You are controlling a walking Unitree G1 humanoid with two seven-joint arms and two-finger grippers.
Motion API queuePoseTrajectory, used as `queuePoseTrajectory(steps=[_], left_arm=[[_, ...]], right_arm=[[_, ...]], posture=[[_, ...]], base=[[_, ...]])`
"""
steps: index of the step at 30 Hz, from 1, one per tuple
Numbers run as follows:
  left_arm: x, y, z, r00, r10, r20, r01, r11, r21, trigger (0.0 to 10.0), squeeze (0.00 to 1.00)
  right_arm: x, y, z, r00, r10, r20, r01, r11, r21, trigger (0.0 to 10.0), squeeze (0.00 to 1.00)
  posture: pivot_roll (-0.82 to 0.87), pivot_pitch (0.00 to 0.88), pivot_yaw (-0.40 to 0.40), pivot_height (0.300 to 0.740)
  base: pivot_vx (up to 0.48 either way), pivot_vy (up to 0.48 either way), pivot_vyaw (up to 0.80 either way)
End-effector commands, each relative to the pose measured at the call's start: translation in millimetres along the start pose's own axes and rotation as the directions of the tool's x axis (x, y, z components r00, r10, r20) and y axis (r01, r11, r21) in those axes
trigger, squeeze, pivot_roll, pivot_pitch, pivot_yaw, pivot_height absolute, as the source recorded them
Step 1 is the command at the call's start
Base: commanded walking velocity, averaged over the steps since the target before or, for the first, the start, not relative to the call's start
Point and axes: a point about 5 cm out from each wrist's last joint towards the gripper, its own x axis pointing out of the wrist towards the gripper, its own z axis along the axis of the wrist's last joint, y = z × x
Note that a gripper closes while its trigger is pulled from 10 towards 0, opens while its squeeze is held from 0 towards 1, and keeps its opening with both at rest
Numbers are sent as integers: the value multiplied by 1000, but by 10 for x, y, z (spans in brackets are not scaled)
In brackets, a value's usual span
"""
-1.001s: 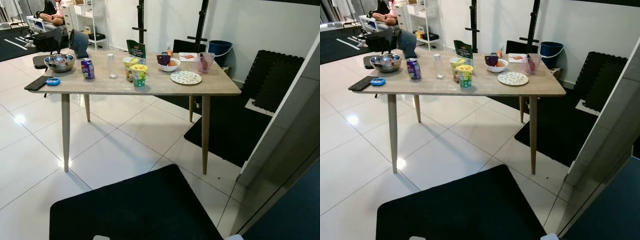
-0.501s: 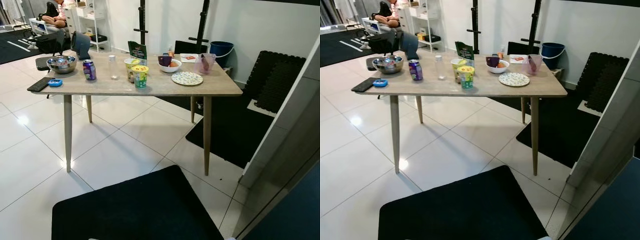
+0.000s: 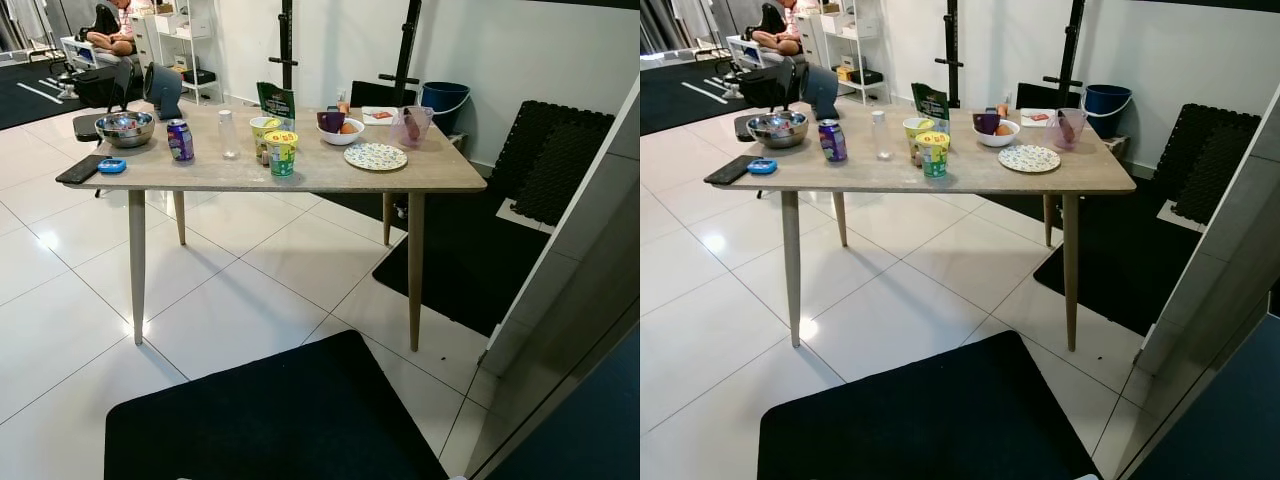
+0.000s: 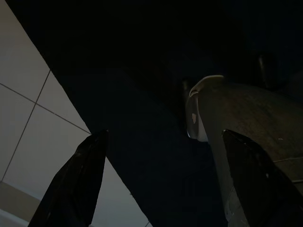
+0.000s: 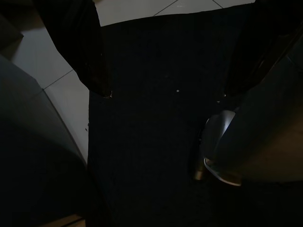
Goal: Restocking fridge
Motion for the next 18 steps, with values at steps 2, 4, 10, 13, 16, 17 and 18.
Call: queuePoseTrajectory(steps=[2, 4, 10, 13, 16, 17, 18], left_arm=[[-10, -55, -134, 999, -15, -44, 15, 1000, 3, 10000, 0], [-19, -64, -189, 998, -20, -56, 20, 1000, 8, 10000, 0], [-28, -77, -241, 998, -24, -64, 25, 1000, 9, 10000, 0], [-25, -91, -232, 998, -29, -61, 29, 1000, 10, 10000, 0], [-15, -89, -179, 998, -27, -48, 28, 1000, 5, 10000, 0], [-11, -86, -156, 999, -27, -44, 27, 1000, 7, 10000, 0], [-8, -82, -137, 999, -26, -40, 26, 1000, 9, 10000, 0]], right_arm=[[-3, -5, -41, 1000, -1, -20, 1, 1000, -28, 10000, 0], [-4, -3, -55, 1000, -3, -26, 2, 1000, -27, 10000, 0], [-5, -16, -56, 1000, -1, -31, 0, 999, -35, 10000, 0], [-7, -34, -48, 1000, -5, -31, 3, 999, -39, 10000, 0], [-7, -47, -17, 1000, -8, -23, 6, 999, -49, 10000, 0], [-6, -53, 3, 1000, -9, -19, 8, 999, -51, 10000, 0], [-5, -58, 24, 1000, -10, -14, 9, 999, -50, 10000, 0]], posture=[[12, 0, -13, 740], [8, 0, -15, 740], [12, 0, -17, 740], [13, 0, -19, 740], [16, 0, -20, 740], [16, 0, -16, 740], [15, 0, -14, 740]], base=[[0, 0, 0], [0, 0, 0], [0, 0, 0], [0, 0, 0], [0, 0, 0], [0, 0, 0], [0, 0, 0]])
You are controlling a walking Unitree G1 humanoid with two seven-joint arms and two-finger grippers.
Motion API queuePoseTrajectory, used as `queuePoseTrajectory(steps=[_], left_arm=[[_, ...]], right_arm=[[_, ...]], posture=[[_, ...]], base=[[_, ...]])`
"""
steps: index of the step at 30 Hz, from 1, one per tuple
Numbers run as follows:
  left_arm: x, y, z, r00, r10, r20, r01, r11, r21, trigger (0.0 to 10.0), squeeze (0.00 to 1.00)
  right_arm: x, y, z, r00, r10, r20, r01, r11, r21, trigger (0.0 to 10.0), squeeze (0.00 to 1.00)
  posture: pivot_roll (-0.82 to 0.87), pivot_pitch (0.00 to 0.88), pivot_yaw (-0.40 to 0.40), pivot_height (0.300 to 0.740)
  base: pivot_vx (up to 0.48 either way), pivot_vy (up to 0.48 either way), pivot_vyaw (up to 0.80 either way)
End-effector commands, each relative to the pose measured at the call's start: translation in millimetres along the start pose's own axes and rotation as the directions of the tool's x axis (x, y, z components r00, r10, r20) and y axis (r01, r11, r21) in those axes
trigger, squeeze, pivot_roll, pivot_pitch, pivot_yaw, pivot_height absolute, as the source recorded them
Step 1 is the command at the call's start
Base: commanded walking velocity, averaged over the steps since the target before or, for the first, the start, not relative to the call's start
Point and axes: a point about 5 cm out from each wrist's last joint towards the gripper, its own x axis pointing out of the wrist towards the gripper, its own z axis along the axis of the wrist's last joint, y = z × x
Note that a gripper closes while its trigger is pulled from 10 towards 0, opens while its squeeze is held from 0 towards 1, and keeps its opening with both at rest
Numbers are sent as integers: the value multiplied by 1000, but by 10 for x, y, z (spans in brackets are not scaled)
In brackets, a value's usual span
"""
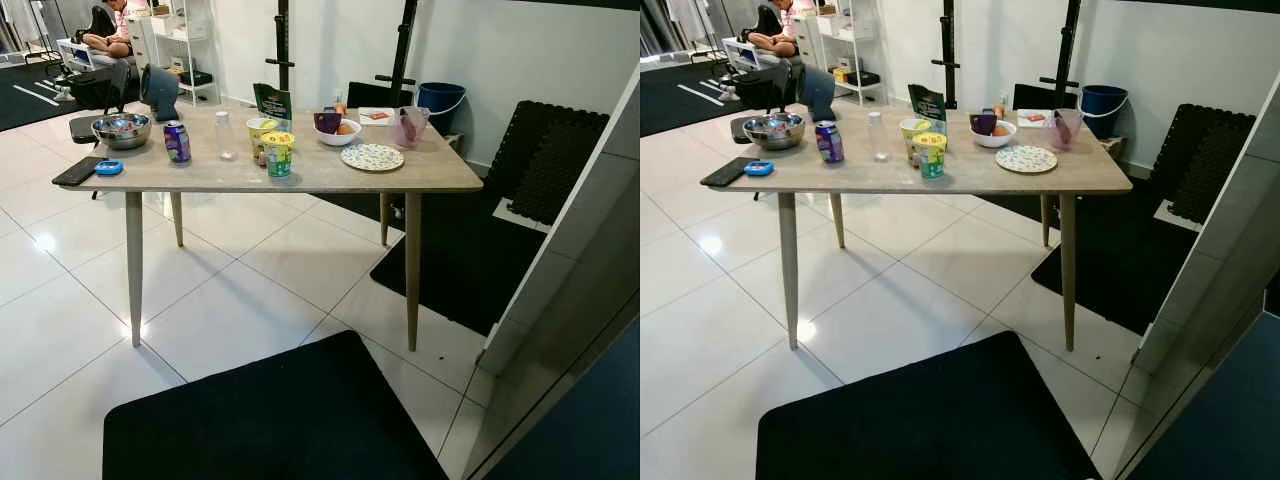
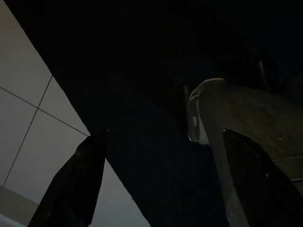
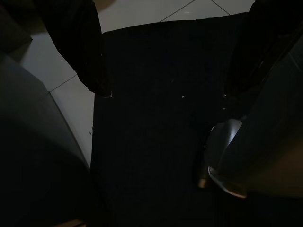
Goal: Restocking fridge
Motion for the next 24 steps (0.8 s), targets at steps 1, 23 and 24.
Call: queuePoseTrajectory(steps=[1, 23, 24], left_arm=[[0, -53, -73, 999, -20, -40, 20, 1000, 11, 10000, 0], [34, -107, 97, 1000, -29, -1, 29, 1000, 6, 10000, 0], [34, -107, 99, 1000, -29, 0, 29, 1000, 4, 10000, 0]], right_arm=[[-1, -39, 61, 1000, -7, 8, 7, 1000, -3, 10000, 0], [-2, -53, 73, 1000, -17, 15, 17, 1000, -7, 10000, 0], [-3, -52, 69, 1000, -16, 14, 16, 1000, -8, 10000, 0]], posture=[[14, 0, -13, 740], [6, 0, -19, 740], [4, 0, -22, 740]], base=[[0, 0, 0], [0, 0, 0], [0, 0, 0]])
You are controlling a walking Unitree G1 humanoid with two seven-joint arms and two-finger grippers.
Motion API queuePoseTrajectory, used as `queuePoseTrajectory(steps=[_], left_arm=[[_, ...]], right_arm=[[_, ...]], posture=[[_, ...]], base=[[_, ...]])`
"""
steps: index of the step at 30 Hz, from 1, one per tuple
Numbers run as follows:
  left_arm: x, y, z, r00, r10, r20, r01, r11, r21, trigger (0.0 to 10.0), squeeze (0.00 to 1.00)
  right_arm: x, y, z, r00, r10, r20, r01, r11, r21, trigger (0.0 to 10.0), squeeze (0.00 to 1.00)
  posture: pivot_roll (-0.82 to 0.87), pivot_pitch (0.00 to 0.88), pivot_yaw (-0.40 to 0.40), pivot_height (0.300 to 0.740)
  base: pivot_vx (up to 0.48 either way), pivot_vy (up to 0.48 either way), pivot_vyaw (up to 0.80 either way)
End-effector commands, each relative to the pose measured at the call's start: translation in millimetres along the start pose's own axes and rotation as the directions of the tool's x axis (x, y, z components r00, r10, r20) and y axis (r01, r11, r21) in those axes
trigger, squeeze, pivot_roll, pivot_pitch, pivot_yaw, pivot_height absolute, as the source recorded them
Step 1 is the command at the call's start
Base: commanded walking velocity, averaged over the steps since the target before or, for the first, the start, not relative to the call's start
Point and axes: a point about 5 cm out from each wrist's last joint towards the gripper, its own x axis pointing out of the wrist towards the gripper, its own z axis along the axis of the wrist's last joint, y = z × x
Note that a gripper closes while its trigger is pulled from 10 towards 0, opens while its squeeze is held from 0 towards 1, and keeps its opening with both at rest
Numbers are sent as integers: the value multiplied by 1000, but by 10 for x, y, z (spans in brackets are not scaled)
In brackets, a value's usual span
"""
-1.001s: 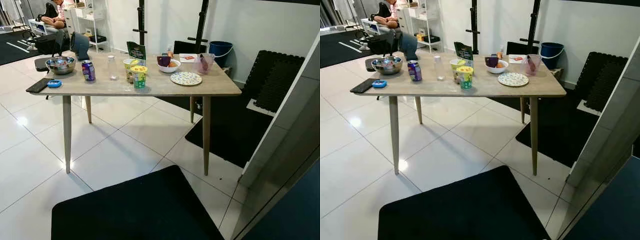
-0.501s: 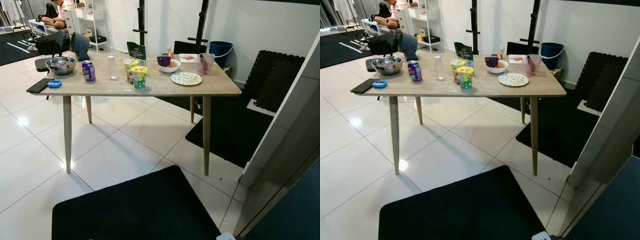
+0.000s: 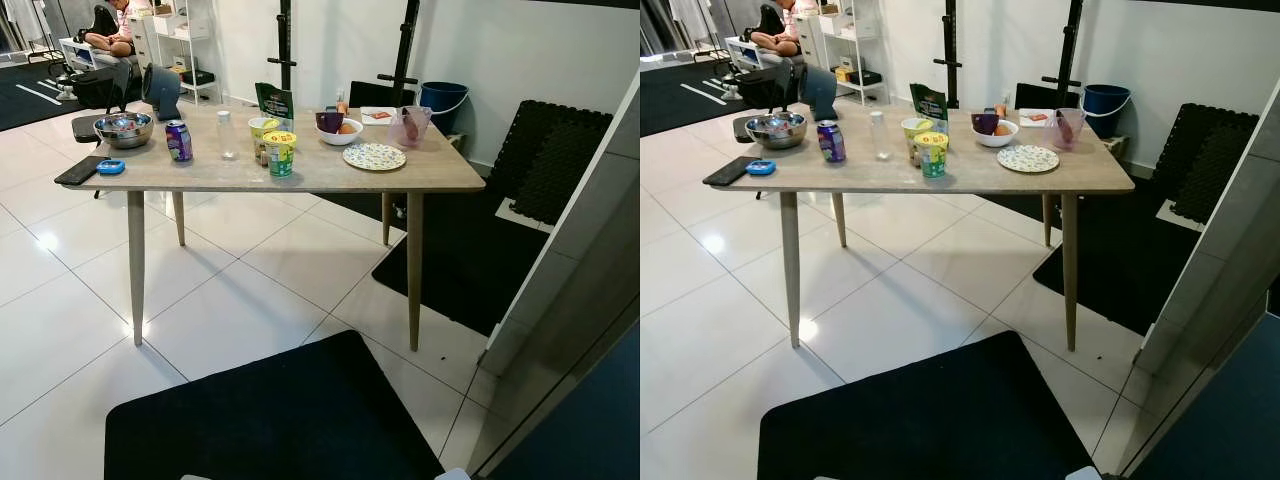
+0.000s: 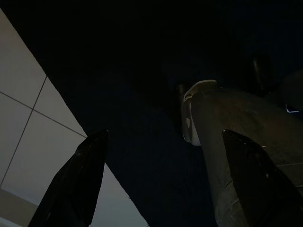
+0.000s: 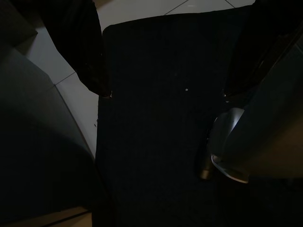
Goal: Restocking fridge
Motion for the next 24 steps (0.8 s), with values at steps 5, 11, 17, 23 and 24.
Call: queuePoseTrajectory(steps=[5, 11, 17, 23, 24], left_arm=[[7, -52, -21, 1000, -13, -14, 13, 1000, -1, 10000, 0], [1, -48, -57, 999, -25, -33, 26, 999, 29, 10000, 0], [-2, -42, -75, 999, -28, -43, 30, 999, 38, 10000, 0], [0, -33, -53, 999, -24, -43, 26, 998, 49, 10000, 0], [3, -36, -41, 999, -23, -43, 25, 998, 51, 10000, 0]], right_arm=[[-4, -14, -32, 1000, -5, -6, 5, 1000, -8, 10000, 0], [-4, -12, -37, 1000, -5, -9, 5, 1000, -10, 10000, 0], [-3, -6, -38, 1000, -6, -10, 6, 1000, -13, 10000, 0], [-3, -8, -37, 1000, -7, -6, 7, 1000, -18, 10000, 0], [-3, -8, -36, 1000, -8, -6, 8, 1000, -19, 10000, 0]], posture=[[4, 0, -22, 740], [-3, 0, -18, 740], [-4, 0, -15, 740], [-4, 0, -17, 740], [-4, 0, -17, 740]], base=[[0, 0, 0], [0, 0, 0], [0, 0, 0], [279, 0, 0], [349, 0, 0]])
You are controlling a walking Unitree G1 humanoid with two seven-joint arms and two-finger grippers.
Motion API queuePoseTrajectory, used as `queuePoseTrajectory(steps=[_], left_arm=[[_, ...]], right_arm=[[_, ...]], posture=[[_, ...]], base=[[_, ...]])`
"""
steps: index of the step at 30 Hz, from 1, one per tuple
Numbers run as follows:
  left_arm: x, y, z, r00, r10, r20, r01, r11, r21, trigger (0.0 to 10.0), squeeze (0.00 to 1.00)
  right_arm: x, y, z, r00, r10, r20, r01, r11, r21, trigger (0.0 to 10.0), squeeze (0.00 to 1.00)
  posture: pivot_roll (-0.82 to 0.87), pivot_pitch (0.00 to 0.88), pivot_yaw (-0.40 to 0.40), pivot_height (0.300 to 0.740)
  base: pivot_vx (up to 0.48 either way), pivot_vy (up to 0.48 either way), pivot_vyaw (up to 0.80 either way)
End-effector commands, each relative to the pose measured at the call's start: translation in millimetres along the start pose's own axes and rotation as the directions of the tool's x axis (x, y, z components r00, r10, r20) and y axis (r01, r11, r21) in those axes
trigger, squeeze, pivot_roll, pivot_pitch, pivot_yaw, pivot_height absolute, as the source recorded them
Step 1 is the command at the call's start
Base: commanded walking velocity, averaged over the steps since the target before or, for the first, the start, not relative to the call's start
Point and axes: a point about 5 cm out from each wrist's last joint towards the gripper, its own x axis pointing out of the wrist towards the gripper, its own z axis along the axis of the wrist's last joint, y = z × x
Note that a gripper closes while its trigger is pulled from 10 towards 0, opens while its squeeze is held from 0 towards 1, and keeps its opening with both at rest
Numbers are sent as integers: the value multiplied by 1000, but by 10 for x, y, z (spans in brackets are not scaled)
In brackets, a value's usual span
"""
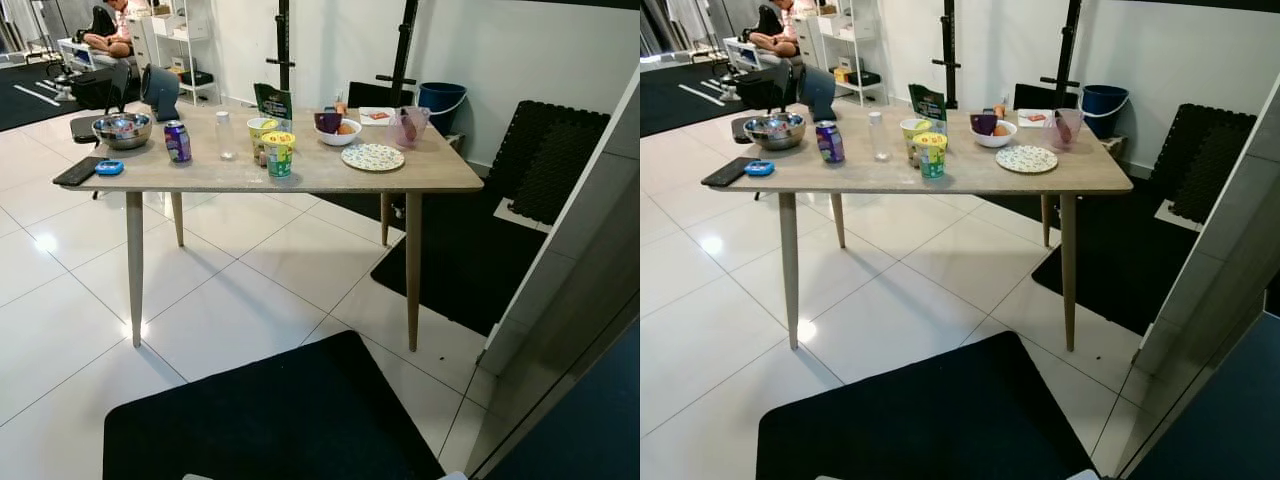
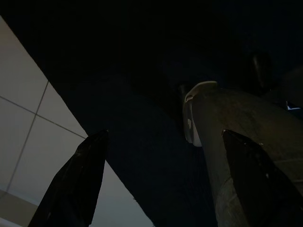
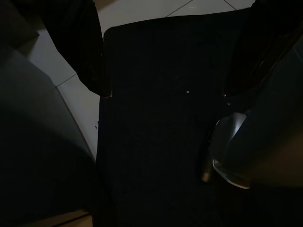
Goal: Restocking fridge
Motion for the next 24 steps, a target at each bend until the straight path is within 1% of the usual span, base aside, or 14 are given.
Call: queuePoseTrajectory(steps=[1, 10, 24], left_arm=[[5, -37, -23, 1000, -16, -24, 16, 1000, 17, 10000, 0], [18, -74, 13, 999, -16, -28, 17, 1000, 21, 10000, 0], [18, -98, -21, 999, -19, -43, 20, 1000, 23, 10000, 0]], right_arm=[[-2, -13, -1, 1000, -8, 5, 8, 1000, 0, 10000, 0], [0, -3, 13, 1000, -9, 10, 9, 1000, 1, 10000, 0], [3, 14, 17, 1000, -3, 6, 3, 1000, 7, 10000, 0]], posture=[[-5, 0, -17, 740], [-11, 0, -18, 740], [-17, 0, -13, 740]], base=[[349, 0, 0], [352, 0, 0], [373, 0, 0]])
